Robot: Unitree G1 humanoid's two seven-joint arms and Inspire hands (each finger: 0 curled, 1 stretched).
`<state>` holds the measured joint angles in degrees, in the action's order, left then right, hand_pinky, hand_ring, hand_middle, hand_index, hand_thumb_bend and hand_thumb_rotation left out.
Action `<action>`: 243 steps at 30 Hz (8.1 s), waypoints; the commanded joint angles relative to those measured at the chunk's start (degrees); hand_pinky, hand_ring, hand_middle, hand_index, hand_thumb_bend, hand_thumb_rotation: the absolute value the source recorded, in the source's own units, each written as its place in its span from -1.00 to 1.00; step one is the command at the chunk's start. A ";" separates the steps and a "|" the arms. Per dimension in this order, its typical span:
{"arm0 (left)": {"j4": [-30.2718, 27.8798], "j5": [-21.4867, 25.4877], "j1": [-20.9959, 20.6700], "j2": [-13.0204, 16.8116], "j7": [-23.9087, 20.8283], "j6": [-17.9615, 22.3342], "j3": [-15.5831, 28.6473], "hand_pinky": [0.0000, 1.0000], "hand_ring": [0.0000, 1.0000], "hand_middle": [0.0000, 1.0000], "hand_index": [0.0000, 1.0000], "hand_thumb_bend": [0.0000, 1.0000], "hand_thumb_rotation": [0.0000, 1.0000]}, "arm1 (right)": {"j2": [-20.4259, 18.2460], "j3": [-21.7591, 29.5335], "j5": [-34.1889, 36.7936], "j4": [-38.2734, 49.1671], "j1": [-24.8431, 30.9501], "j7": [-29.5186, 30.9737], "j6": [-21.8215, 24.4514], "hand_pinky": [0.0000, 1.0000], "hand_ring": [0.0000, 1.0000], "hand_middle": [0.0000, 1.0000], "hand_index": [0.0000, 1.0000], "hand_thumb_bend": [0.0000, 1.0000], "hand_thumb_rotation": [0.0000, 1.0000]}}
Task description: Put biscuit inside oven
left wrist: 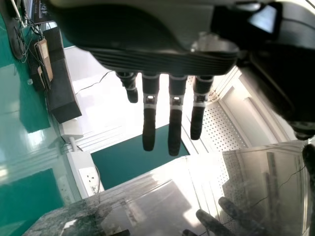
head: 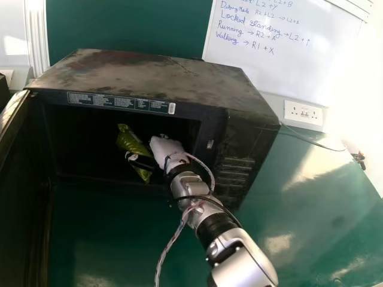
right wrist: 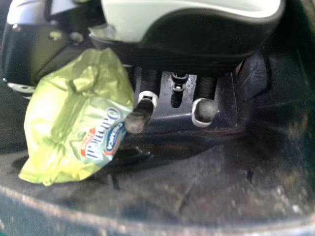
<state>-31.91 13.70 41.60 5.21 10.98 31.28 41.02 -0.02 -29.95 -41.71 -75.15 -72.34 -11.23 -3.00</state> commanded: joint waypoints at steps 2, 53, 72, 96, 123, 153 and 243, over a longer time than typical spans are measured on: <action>-0.23 0.25 1.38 -0.23 0.40 0.61 0.13 -0.25 -0.17 -0.02 0.63 0.79 0.16 | 1.43 1.15 1.10 -0.53 -2.89 -2.05 0.32 -1.00 -1.00 -1.00 -0.83 0.34 -1.00; 1.10 3.46 1.34 -1.18 1.59 7.12 -1.17 -0.02 0.04 0.20 0.58 0.79 0.14 | 1.05 1.57 2.12 -2.36 -4.85 0.11 1.95 -1.00 -1.00 -1.00 -0.77 0.33 -1.00; 1.54 3.63 1.56 -0.96 1.88 7.64 -0.91 0.20 0.31 0.31 0.57 0.82 0.11 | 0.83 1.89 2.72 -2.64 -2.12 0.08 0.74 -1.00 -1.00 -1.00 -0.78 0.31 -1.00; 0.69 11.12 2.76 -0.62 4.41 5.16 -3.76 0.22 0.32 0.34 0.56 0.78 0.14 | 0.96 1.66 2.54 -2.65 -2.12 1.04 1.07 -0.89 -0.96 -0.61 -0.05 0.03 -0.91; -0.57 12.83 3.79 -1.26 5.24 2.00 -3.82 0.04 0.19 0.25 0.55 0.79 0.16 | 1.06 1.15 2.38 -1.73 -0.90 -2.33 -1.04 -0.42 0.29 0.31 0.19 0.57 -0.99; 1.53 12.16 2.29 0.06 5.35 2.35 -2.67 0.45 0.58 0.64 0.63 0.81 0.45 | 7.15 1.83 2.36 17.39 13.84 -6.91 -8.38 -0.43 0.24 0.30 0.20 0.46 -0.97; 5.30 13.30 -1.19 2.26 5.45 2.28 -1.53 0.45 0.55 0.59 0.59 0.88 0.41 | 19.46 22.02 13.87 94.28 69.66 9.81 -14.01 -0.45 0.22 0.43 0.38 0.42 -0.45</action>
<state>-25.99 25.73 39.65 7.04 16.16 34.16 39.27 19.75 -8.80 -29.40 18.29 -3.55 -1.45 -15.66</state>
